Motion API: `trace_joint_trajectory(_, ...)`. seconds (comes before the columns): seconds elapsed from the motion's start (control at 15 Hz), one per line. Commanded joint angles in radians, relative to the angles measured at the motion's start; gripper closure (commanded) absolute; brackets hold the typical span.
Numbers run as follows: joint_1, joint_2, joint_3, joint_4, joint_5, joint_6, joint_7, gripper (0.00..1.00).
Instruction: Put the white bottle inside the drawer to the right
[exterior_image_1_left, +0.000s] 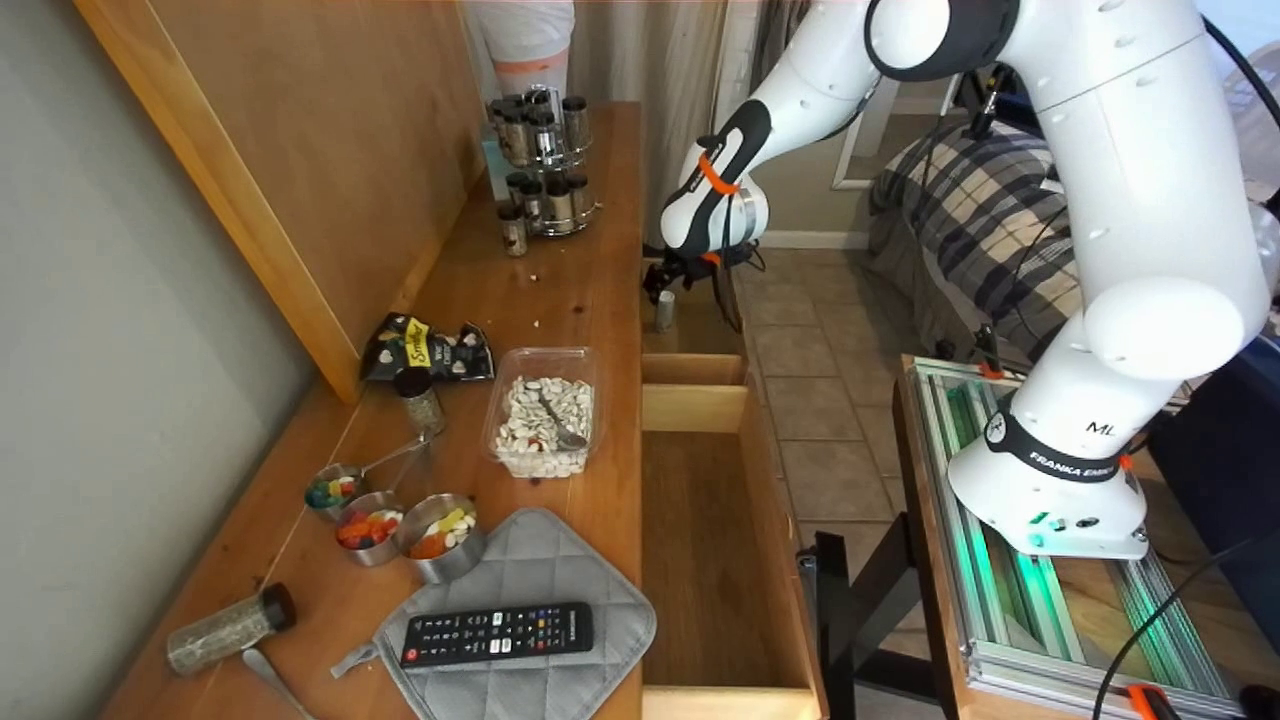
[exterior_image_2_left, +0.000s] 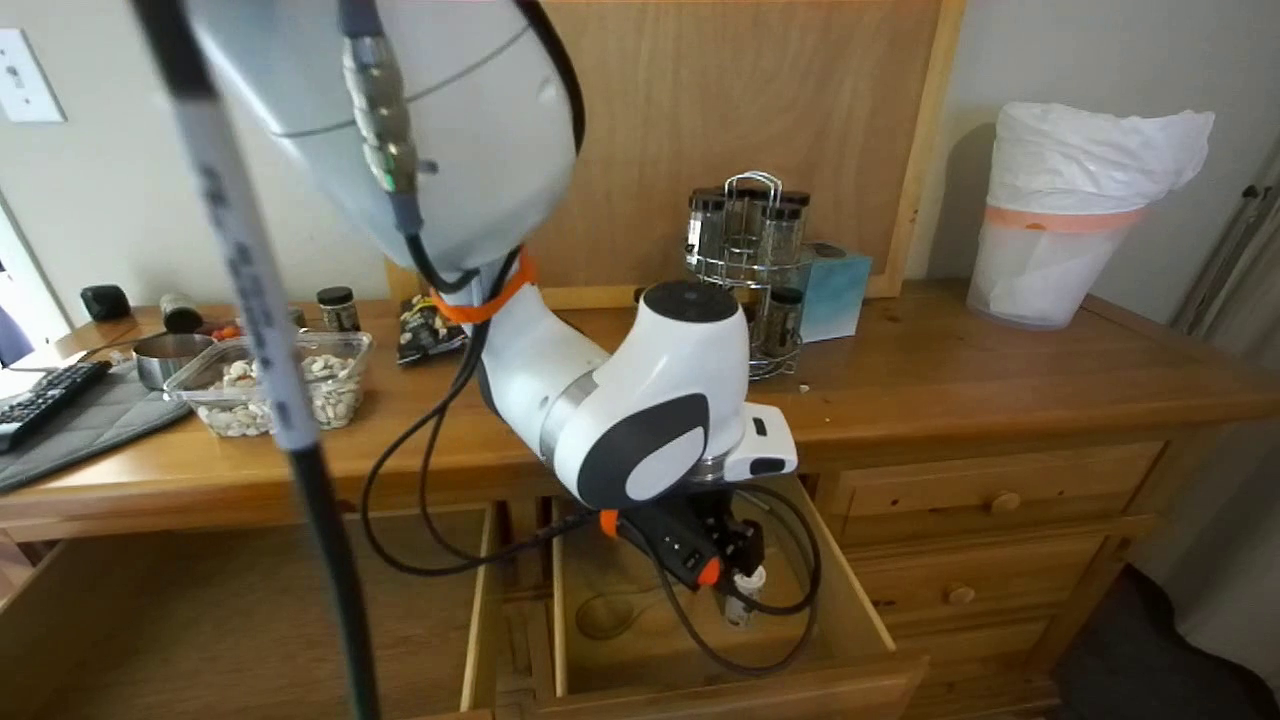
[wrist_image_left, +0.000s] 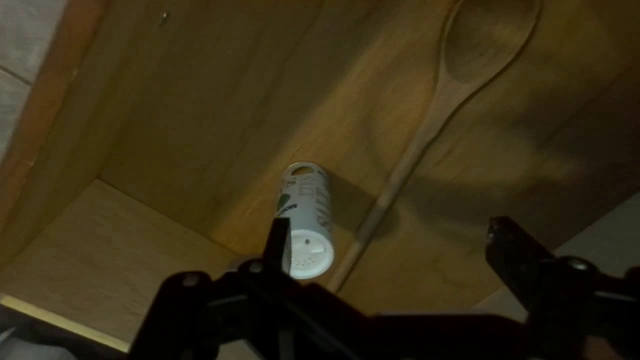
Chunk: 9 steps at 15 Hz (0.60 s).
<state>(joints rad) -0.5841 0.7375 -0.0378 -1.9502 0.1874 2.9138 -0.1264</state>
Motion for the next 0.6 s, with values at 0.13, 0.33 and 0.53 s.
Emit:
trace_joint_trajectory(0.13,-0.102,-0.311,0.109,-0.266,0.015,-0.151,-0.211,0.00)
trace_joint_trajectory(0.33,-0.103,-0.462,0.113,-0.353,0.045,-0.231,-0.322,0.00)
trace_joint_trajectory(0.53,-0.051,-0.621,0.080,-0.420,0.045,-0.255,-0.452,0.00)
